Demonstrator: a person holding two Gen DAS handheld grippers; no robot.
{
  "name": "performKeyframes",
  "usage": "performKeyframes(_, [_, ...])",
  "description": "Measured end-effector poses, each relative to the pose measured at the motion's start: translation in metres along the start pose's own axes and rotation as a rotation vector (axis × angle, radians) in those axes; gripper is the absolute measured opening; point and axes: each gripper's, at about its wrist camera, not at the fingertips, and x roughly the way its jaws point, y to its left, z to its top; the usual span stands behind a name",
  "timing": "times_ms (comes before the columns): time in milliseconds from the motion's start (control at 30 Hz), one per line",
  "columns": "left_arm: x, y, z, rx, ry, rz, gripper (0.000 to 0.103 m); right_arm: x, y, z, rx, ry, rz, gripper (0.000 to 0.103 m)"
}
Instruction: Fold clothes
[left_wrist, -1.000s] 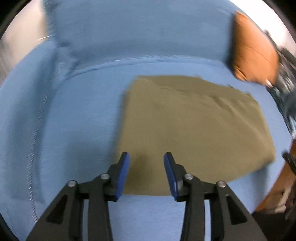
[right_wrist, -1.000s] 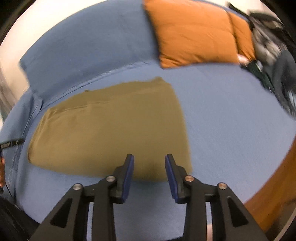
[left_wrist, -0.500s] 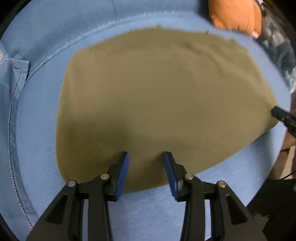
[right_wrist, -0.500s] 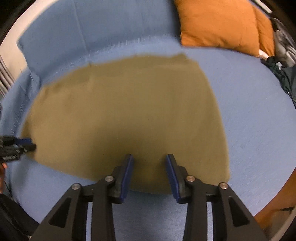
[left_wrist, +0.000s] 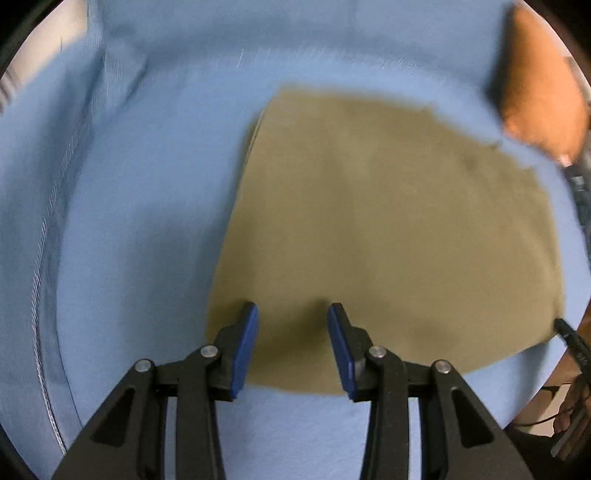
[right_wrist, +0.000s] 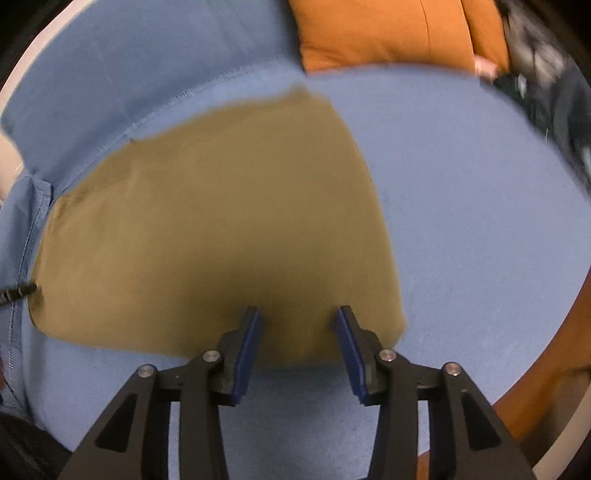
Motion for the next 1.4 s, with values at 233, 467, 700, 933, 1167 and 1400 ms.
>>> performKeyframes(233, [-0.061, 0.023, -0.004, -0.042, -0.209, -0.141, 0.038, -0.036, 0.015, 0.0, -0.043, -0.149, 0.04, 0.043])
performKeyframes(467, [-0.059, 0.055, -0.017, -0.202, -0.167, -0.179, 0.038, -0.042, 0.073, -0.009, -0.192, -0.161, 0.052, 0.043])
performKeyframes(700, [-0.078, 0.058, -0.011, -0.187, -0.229, -0.028, 0.038, -0.039, 0.122, -0.01, -0.344, -0.188, 0.05, 0.043])
performKeyframes(933, [-0.098, 0.049, -0.006, -0.11, -0.326, 0.07, 0.038, -0.021, 0.191, -0.013, -0.529, -0.209, 0.085, 0.043])
performKeyframes(1167, [-0.095, 0.048, 0.004, -0.095, -0.345, 0.092, 0.038, -0.019, 0.266, -0.037, -0.724, -0.234, 0.139, 0.043])
performKeyframes(1400, [-0.079, 0.057, 0.02, -0.09, -0.343, 0.121, 0.038, -0.007, 0.32, -0.053, -0.827, -0.234, 0.205, 0.043])
